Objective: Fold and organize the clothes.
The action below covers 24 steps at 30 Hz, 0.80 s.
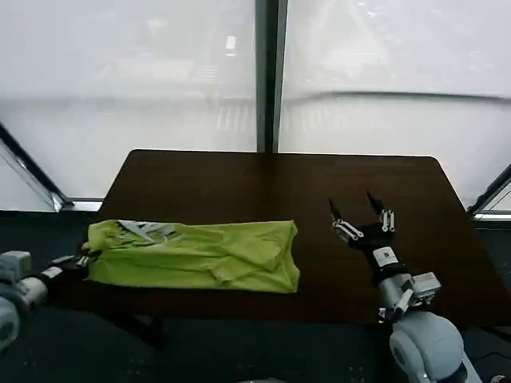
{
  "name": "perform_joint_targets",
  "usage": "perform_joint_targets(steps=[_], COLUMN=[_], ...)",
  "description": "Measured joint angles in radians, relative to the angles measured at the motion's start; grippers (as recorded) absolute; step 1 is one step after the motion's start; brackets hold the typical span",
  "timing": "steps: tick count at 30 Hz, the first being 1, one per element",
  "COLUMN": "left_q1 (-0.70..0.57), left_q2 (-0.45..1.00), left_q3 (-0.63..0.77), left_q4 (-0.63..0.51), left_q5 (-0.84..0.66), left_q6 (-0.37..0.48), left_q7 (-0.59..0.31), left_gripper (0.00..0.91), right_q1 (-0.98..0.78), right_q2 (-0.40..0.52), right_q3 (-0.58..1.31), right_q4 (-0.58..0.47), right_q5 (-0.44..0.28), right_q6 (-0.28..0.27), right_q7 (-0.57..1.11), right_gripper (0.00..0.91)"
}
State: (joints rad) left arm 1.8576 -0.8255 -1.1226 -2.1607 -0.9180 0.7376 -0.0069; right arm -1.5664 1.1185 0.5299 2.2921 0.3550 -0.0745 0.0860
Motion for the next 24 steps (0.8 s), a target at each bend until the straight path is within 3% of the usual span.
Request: perform_joint_targets(steps=[5, 11, 24], left_q1=[-0.001, -0.069, -0.326], left_q2=[-0.059, -0.089, -0.133], left_q3=[0.036, 0.172, 0.473], left_q4=[-0.083, -0.181, -0.155], left_q5=[-0.088, -0.138, -0.199], left_q6=[0.000, -0.001, -0.001], left_q7=[-0.030, -0.064, -0.134], left_gripper=[0.000, 0.000, 0.000], right_q1=[-0.035, -0.081, -0.128], right_q2=[0.017, 0.044, 0.127], right_q3=[0.039, 0.102, 0.137], right_q4=[0.030, 0.058, 0.046], right_q5=[0.000, -0.005, -0.083], right_q6=[0.000, 0.002, 0.004], right_q7=[-0.004, -0.005, -0.006], right_gripper=[0.878, 0.878, 0.878])
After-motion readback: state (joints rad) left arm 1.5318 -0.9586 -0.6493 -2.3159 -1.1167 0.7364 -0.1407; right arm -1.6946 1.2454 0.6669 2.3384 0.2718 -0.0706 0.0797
